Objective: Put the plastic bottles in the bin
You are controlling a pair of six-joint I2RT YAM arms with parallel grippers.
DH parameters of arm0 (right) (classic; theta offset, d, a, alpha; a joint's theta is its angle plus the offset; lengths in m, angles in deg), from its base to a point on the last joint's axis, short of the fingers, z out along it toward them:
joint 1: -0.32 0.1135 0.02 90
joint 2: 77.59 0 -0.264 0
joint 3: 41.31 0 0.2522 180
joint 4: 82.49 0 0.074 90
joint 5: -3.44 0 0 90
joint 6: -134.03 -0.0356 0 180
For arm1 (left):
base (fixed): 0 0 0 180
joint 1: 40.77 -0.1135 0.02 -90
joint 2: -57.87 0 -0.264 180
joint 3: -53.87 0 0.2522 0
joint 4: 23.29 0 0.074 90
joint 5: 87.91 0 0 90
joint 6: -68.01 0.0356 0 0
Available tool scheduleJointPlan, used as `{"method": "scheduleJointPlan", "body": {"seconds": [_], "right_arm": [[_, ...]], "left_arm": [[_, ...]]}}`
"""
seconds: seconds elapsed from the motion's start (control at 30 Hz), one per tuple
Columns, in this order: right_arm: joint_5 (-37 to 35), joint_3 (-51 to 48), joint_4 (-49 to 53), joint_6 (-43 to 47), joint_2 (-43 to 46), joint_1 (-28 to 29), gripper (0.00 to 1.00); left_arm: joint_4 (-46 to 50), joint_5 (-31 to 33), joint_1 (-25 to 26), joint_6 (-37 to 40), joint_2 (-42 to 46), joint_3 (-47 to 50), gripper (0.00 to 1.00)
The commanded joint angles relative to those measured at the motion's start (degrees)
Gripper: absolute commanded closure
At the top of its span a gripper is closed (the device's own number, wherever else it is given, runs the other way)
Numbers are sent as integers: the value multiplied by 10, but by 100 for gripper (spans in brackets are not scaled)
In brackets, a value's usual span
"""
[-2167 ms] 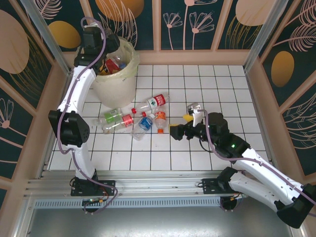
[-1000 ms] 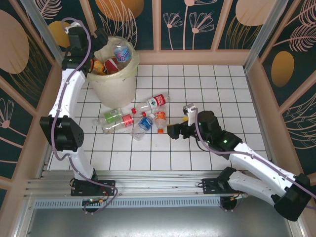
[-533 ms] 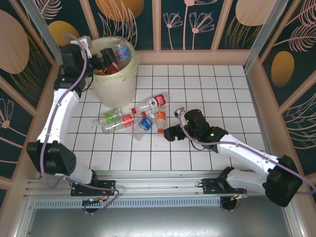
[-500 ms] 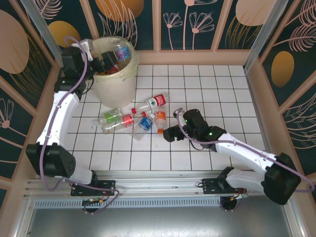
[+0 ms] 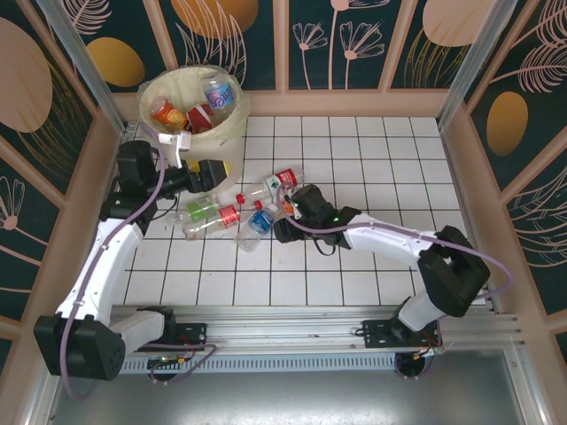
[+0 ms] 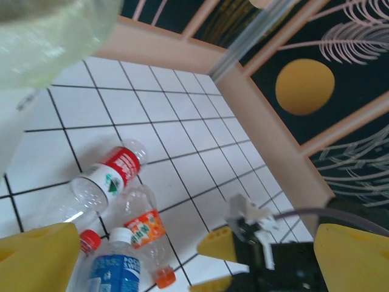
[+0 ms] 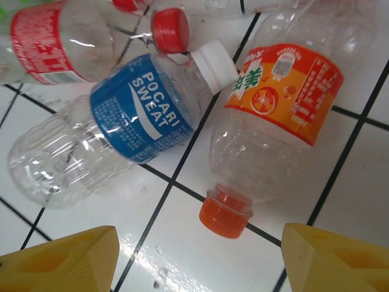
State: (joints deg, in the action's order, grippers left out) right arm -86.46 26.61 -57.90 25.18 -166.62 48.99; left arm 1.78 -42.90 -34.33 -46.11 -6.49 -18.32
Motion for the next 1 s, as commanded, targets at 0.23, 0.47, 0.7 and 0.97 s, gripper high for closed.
{"method": "scheduleJointPlan", "body": {"seconds": [0.23,0.47,0.7,0.97], "right_arm": [[-133,64,17,-144,-119,26,24],[-127,62,-8,-148,-141,14,31],[-126,56,-32,-136,-154,5,32],[-130,41,-45,-114,-147,1,45]], "left_arm": [[-29,-63,31,11,53,24,1],[-54,-64,49,-4,61,47,2],[-70,-57,61,-14,57,56,1],[-91,-43,82,-25,43,66,1]]}}
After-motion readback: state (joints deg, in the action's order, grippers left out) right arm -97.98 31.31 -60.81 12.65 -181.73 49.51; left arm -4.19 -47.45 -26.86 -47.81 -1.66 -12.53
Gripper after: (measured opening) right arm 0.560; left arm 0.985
